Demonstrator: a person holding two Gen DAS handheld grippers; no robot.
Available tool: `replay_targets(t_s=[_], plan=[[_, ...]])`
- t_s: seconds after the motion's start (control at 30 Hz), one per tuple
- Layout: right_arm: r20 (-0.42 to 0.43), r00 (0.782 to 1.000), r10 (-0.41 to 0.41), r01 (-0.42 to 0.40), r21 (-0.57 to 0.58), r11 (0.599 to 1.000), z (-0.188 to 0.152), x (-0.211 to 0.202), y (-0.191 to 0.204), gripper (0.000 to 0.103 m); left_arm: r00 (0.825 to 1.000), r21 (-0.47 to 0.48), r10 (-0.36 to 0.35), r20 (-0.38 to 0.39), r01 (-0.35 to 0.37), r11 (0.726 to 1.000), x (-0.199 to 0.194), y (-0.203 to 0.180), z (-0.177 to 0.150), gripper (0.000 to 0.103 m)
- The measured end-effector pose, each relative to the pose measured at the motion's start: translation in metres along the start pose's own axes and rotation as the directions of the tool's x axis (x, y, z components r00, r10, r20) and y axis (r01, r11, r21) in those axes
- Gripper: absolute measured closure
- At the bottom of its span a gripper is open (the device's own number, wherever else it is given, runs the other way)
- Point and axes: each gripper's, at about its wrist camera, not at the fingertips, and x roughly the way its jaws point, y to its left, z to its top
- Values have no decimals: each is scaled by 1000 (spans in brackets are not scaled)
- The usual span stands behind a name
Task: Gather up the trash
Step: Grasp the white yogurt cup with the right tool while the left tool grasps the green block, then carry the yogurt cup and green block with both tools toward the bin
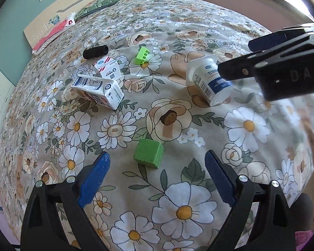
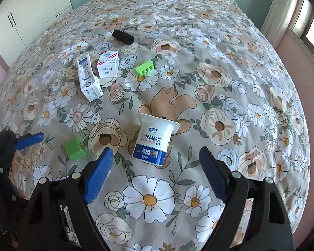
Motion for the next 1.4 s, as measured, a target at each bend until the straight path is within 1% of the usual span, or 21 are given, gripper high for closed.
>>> replay_targets(t_s=[0.07, 0.13, 0.23, 0.33, 0.4, 0.43, 0.47, 0.5, 0.53, 0.57, 0.6, 0.63, 0.7, 0.93, 1.03, 1.2, 1.3, 1.4], plan=[[-17, 1000, 2, -2, 8, 1000, 4, 16, 0, 20, 1000, 18, -20, 3, 20, 1000, 11, 3, 0, 10], [-30, 1000, 6, -6, 10, 1000, 7, 30, 0, 20, 999, 47, -41, 23, 40, 998, 20, 5, -1, 10], [-45, 999, 8, -7, 18, 1000, 10, 47, 0, 20, 997, 92, -56, 51, 51, 994, 30, 5, -4, 10], [-58, 998, 23, -21, 40, 999, 11, 62, -2, 20, 994, 99, -87, 67, 80, 992, 38, 7, -7, 10], [-69, 997, 30, -26, 55, 998, 11, 71, -5, 20, 992, 83, -111, 62, 105, 991, 44, 11, -8, 13], [-75, 997, 31, -27, 59, 998, 11, 75, -5, 21, 990, 71, -127, 54, 123, 990, 49, 13, -8, 27], [-79, 996, 36, -31, 60, 998, 11, 79, -5, 29, 990, 60, -137, 42, 135, 989, 53, 16, -8, 40], [-87, 995, 42, -37, 60, 998, 11, 83, -4, 37, 987, 47, -156, 31, 154, 987, 57, 18, -8, 43], [-96, 994, 51, -45, 63, 997, 11, 87, -5, 40, 984, 30, -178, 32, 177, 984, 59, 21, -9, 48], [-106, 993, 61, -54, 67, 996, 10, 91, -5, 46, 982, 20, -185, 41, 184, 983, 60, 23, -8, 54], [-111, 991, 73, -65, 72, 995, 9, 94, -5, 50, 981, 16, -186, 47, 186, 982, 60, 24, -8, 58], [-113, 990, 79, -70, 74, 995, 8, 97, -6, 50, 982, 13, -184, 49, 183, 983, 61, 25, -6, 68], [-102, 992, 76, -69, 76, 995, 7, 98, -7, 52, 981, 8, -187, 52, 187, 982, 61, 25, -5, 71], [-90, 993, 78, -72, 73, 995, 3, 90, -8, 53, 983, 32, -174, 59, 173, 984, 53, 14, -5, 71], [-78, 994, 73, -68, 63, 996, 1, 78, -7, 53, 988, 41, -145, 60, 142, 989, 43, 10, -6, 71], [-36, 997, 69, -67, 48, 997, 2, 42, -8, 53, 990, 30, -105, 97, 103, 994, 10, 10, 1, 71], [-5, 998, 62, -62, 40, 997, 3, 15, -8, 53, 989, 23, -82, 125, 79, 997, -14, 10, 6, 71], [27, 998, 60, -61, 29, 998, 2, -15, -8, 53, 988, 19, -43, 147, 41, 999, -40, 9, 9, 71]])
